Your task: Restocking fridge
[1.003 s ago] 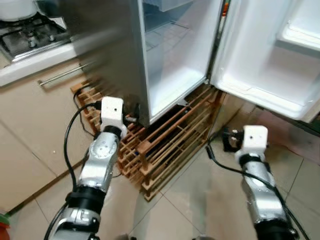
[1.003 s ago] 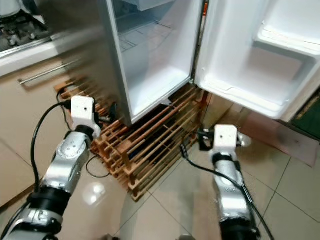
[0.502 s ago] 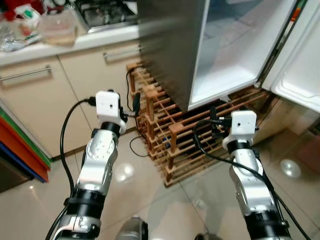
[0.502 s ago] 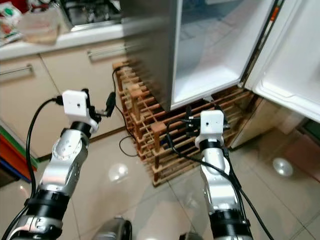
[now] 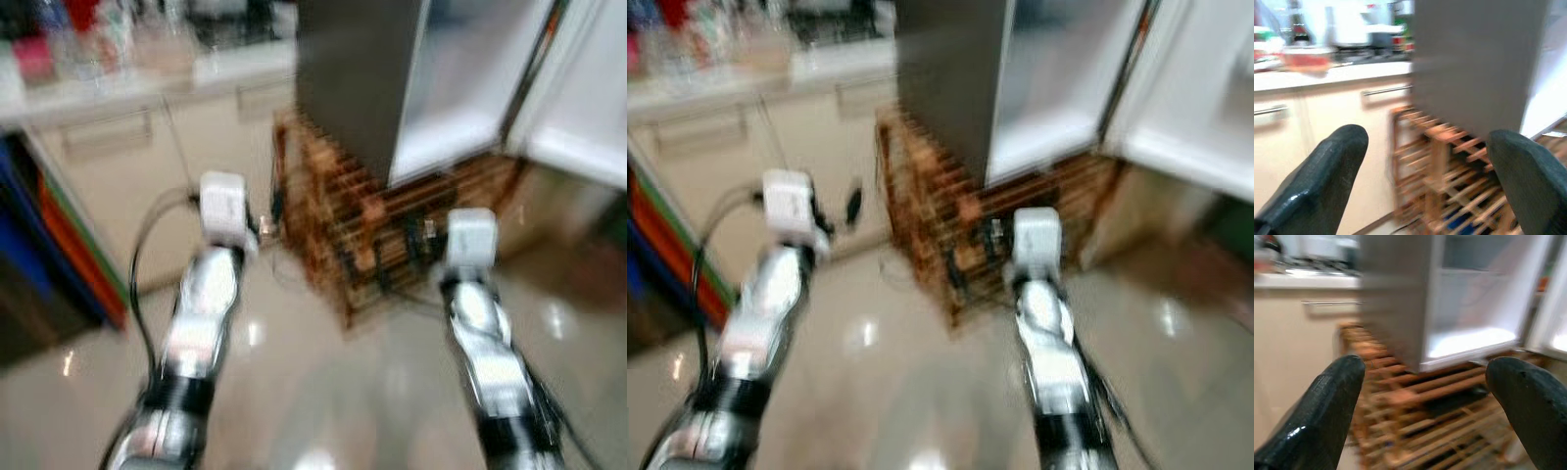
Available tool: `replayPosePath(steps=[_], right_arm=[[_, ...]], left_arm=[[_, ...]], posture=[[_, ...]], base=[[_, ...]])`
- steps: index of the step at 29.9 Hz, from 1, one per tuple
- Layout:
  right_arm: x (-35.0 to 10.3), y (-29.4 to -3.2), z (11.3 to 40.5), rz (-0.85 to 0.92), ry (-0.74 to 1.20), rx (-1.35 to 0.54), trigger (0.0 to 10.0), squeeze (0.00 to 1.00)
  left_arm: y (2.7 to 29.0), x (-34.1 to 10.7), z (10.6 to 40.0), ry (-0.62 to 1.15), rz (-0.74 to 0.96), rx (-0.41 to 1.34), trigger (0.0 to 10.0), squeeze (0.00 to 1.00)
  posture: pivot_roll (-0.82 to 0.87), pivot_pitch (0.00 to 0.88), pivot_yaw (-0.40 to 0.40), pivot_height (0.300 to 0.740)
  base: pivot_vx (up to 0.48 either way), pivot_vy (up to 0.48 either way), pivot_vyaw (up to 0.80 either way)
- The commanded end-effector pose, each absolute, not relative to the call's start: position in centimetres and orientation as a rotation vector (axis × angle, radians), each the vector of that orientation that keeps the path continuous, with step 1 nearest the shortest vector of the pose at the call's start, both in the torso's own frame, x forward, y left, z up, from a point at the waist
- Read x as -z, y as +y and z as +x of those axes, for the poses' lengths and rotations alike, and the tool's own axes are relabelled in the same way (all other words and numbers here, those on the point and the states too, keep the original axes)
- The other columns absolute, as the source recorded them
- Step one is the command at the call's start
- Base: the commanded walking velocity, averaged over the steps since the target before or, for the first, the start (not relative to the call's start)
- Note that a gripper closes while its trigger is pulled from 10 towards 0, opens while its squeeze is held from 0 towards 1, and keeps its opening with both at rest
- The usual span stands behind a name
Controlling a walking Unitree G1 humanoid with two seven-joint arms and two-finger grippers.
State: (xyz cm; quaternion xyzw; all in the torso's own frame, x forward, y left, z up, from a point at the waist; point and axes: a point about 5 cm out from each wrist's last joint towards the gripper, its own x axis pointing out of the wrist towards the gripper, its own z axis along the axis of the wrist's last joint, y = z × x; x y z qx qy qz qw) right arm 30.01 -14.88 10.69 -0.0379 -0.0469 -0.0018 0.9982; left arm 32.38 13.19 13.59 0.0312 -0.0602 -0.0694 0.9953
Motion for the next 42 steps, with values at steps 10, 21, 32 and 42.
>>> replayPosePath(steps=[10, 21, 32, 42], right_arm=[[-10.6, -15.0, 30.4, -0.074, -0.085, -0.022, 10.0, 0.0], [-11.3, -14.9, 30.3, -0.15, -0.179, 0.002, 10.0, 0.0], [-10.6, -14.7, 30.7, -0.148, -0.139, -0.03, 10.0, 0.0], [-10.6, -14.2, 31.0, -0.129, -0.136, -0.039, 10.0, 0.0]], left_arm=[[12.4, -14.6, 32.6, -0.163, 0.052, 0.156, 10.0, 0.0], [13.0, -15.4, 33.0, -0.209, 0.058, 0.098, 10.0, 0.0], [12.8, -15.5, 33.4, -0.185, -0.012, 0.085, 10.0, 0.0], [13.0, -16.0, 34.1, -0.185, 0.0, 0.099, 10.0, 0.0]], posture=[[-0.08, 0.0, 0.011, 0.74], [-0.08, 0.0, 0.0, 0.74], [-0.07, 0.0, 0.002, 0.74], [-0.07, 0.0, 0.001, 0.74]], base=[[0.083, 0.0, 0.52], [0.48, 0.0, 0.5], [0.479, 0.0, 0.47], [0.477, 0.0, 0.45]])
